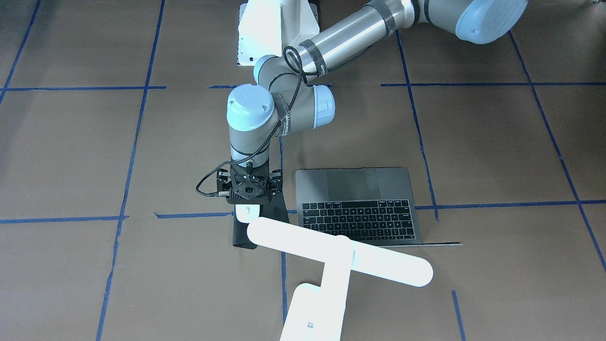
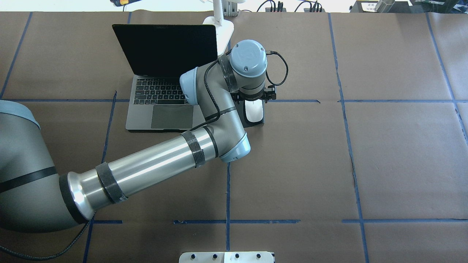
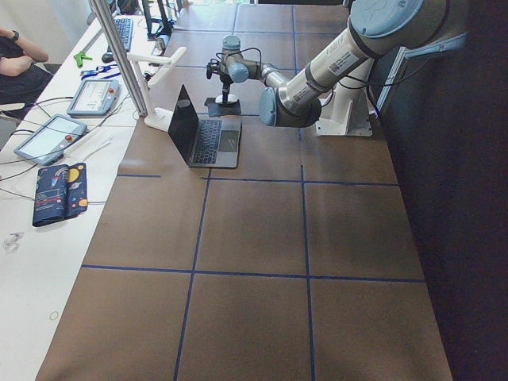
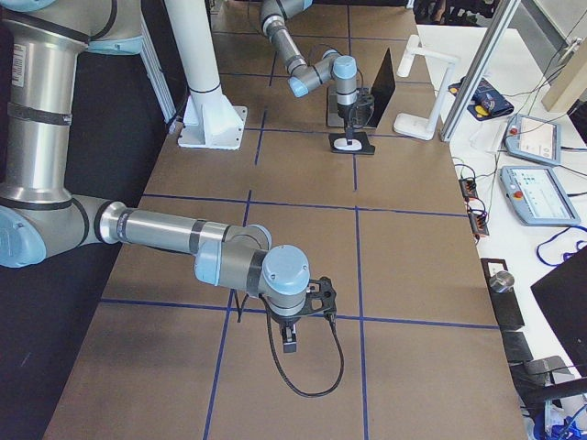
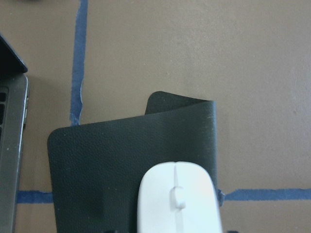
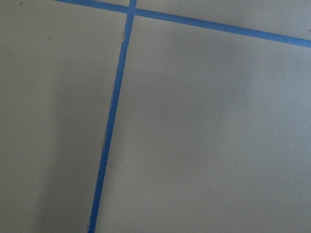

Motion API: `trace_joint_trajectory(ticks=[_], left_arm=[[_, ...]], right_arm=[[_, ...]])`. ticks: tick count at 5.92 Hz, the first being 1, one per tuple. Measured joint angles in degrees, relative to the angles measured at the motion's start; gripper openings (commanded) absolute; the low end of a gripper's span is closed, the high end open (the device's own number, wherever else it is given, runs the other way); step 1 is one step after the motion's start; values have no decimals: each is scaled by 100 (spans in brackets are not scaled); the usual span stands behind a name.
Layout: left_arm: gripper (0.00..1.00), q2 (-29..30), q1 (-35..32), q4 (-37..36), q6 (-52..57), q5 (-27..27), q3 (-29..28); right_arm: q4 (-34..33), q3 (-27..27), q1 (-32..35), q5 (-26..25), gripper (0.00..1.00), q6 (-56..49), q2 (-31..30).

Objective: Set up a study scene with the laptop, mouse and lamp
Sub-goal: 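Carry the white mouse with the left gripper onto the black mouse pad, then release the mouse and withdraw the left arm out of view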

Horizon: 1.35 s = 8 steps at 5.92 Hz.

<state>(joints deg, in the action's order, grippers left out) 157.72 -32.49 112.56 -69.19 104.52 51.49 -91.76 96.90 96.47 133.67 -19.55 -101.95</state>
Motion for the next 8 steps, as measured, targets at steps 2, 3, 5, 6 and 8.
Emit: trace_joint_trajectory(ticks=[2, 3, 5, 6, 8], left_arm=[[100, -50, -195, -49, 237, 616, 172], [100, -231, -290, -211, 298, 919, 515], [100, -1151, -385, -1386, 905, 1070, 2136], [100, -1819, -482, -1929, 1345, 1074, 3121], [100, -3214, -882, -2736, 2564, 1086, 4865]], right_arm=[[0, 1, -4, 17, 100, 5, 0], [0, 1, -5, 18, 100, 13, 0], [0, 6, -6, 18, 100, 94, 2], [-2, 40, -20, 13, 100, 250, 13], [-19, 269, -240, 4, 100, 781, 25]])
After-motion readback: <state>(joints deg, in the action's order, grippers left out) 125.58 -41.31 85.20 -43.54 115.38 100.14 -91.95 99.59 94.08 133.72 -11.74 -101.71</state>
